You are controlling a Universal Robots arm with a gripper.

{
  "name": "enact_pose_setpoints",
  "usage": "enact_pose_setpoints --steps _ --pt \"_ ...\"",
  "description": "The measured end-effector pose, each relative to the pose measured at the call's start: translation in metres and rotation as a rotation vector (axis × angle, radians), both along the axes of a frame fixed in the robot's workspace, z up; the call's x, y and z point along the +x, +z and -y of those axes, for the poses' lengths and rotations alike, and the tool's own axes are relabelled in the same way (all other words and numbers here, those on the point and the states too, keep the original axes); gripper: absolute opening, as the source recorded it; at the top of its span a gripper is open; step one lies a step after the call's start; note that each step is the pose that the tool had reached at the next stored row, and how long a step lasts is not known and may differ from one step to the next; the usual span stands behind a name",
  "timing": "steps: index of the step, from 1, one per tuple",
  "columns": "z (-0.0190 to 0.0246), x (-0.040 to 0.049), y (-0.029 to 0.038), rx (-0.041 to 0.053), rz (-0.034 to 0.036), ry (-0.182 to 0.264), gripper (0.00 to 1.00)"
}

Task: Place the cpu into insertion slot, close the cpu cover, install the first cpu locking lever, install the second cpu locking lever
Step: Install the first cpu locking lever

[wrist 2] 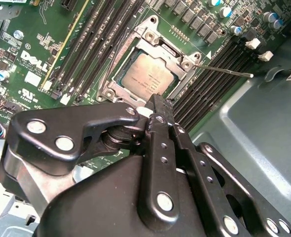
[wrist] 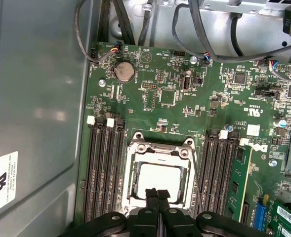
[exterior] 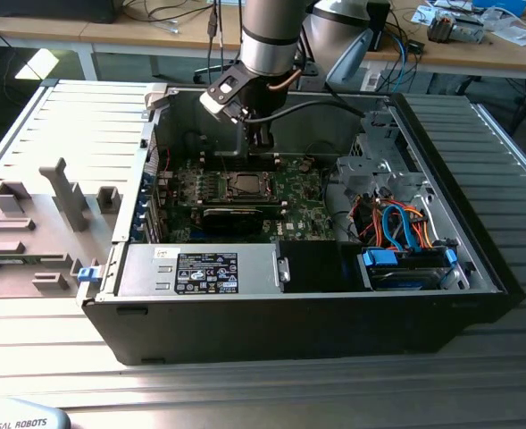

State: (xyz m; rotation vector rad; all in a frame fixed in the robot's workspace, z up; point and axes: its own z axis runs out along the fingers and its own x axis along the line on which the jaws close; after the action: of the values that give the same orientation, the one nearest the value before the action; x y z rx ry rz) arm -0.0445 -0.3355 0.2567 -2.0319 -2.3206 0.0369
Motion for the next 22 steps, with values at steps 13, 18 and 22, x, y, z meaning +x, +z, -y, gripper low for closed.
enact_pose_setpoints --steps 13,18,22 --pt "0.0000 0.0000 0.0000 -0.0001 0.0000 0.067 0.11" --pt "0.0000 0.0000 0.0000 -0.0002 0.0000 0.088 0.11" --pt "0.0000 0.0000 0.0000 -0.0002 0.0000 0.104 0.11"
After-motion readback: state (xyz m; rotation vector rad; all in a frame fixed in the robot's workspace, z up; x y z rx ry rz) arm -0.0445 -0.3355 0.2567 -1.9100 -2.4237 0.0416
